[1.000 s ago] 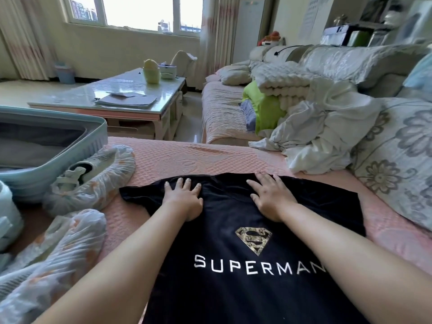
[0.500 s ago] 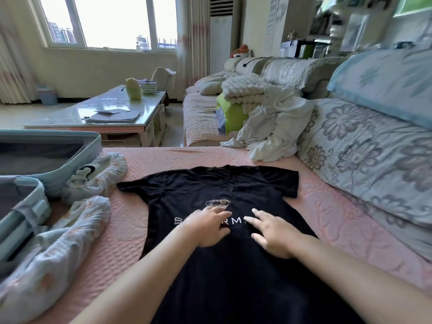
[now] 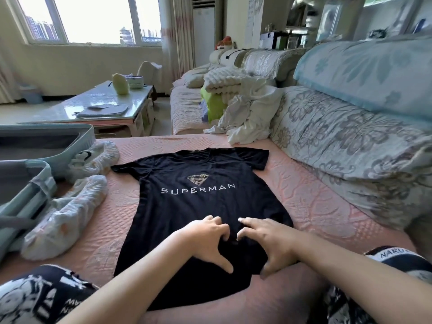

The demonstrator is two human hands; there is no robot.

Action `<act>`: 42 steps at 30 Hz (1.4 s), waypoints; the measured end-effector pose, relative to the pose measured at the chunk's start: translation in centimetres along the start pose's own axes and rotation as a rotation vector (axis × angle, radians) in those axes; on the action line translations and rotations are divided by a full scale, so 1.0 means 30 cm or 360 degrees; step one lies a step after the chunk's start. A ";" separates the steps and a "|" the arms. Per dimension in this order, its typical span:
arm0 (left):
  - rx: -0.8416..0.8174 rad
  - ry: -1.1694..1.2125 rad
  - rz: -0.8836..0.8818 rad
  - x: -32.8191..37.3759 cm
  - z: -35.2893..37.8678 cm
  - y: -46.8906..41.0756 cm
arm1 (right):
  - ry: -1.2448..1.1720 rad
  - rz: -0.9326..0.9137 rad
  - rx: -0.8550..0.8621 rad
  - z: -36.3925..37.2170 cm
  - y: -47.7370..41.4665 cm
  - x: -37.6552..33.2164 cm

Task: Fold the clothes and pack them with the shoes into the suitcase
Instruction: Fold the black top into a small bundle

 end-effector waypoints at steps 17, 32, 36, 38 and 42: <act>0.0687 0.0020 -0.0595 -0.200 -0.104 -0.010 | -0.0351 0.0432 0.0788 -0.226 -0.198 0.124; 0.1002 0.1092 -0.0888 -0.665 -0.440 -0.449 | -0.0970 0.0466 0.0800 -0.530 -0.759 0.379; 0.0950 0.0800 -0.0493 -0.650 -0.313 -0.490 | -0.0612 0.0403 0.0344 -0.432 -0.789 0.388; 0.0914 0.0647 -0.0280 -0.635 -0.231 -0.464 | -0.0429 0.0323 0.0173 -0.356 -0.771 0.370; 0.0626 -0.0022 -0.0207 -0.642 -0.126 -0.403 | -0.0155 0.0328 0.0047 -0.232 -0.735 0.356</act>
Point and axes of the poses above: each hand's wrist, its own y-axis away from the middle knuckle, its own z-axis out of the palm, x = y × z, the point moved 1 cm from there along -y, towards the middle knuckle, and after that the axes turned 5 degrees about -x, right-handed, at the moved point
